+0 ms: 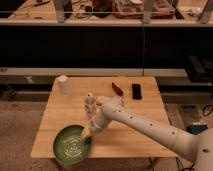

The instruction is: Pick up the ceramic bowl

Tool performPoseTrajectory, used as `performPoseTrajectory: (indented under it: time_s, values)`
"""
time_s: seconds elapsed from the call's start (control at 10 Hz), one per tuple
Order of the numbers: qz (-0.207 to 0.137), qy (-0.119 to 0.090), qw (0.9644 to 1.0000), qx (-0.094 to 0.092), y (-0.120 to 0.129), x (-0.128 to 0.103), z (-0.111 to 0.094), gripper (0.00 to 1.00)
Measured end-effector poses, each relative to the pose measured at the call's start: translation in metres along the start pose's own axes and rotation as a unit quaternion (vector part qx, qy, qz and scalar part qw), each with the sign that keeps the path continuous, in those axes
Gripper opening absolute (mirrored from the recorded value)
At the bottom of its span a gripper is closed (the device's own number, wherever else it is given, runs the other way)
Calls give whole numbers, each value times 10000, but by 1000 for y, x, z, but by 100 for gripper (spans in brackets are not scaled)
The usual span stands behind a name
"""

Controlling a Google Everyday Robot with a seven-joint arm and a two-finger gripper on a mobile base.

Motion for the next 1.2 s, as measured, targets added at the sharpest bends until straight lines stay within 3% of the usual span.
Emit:
performPoseTrajectory:
  time_s: [0.2,0.6,0.8,1.0,1.2]
  values:
    - [-41,-133,9999,70,-5,-8,11,49]
    - [-51,-309,9994,150,-11,-15,27,9]
    - [73,-230,9994,248,-11,-10,27,0]
    - [199,-71,9983,550,-20,-3,15,0]
    - [245,109,9941,1049,-40,2,-13,0]
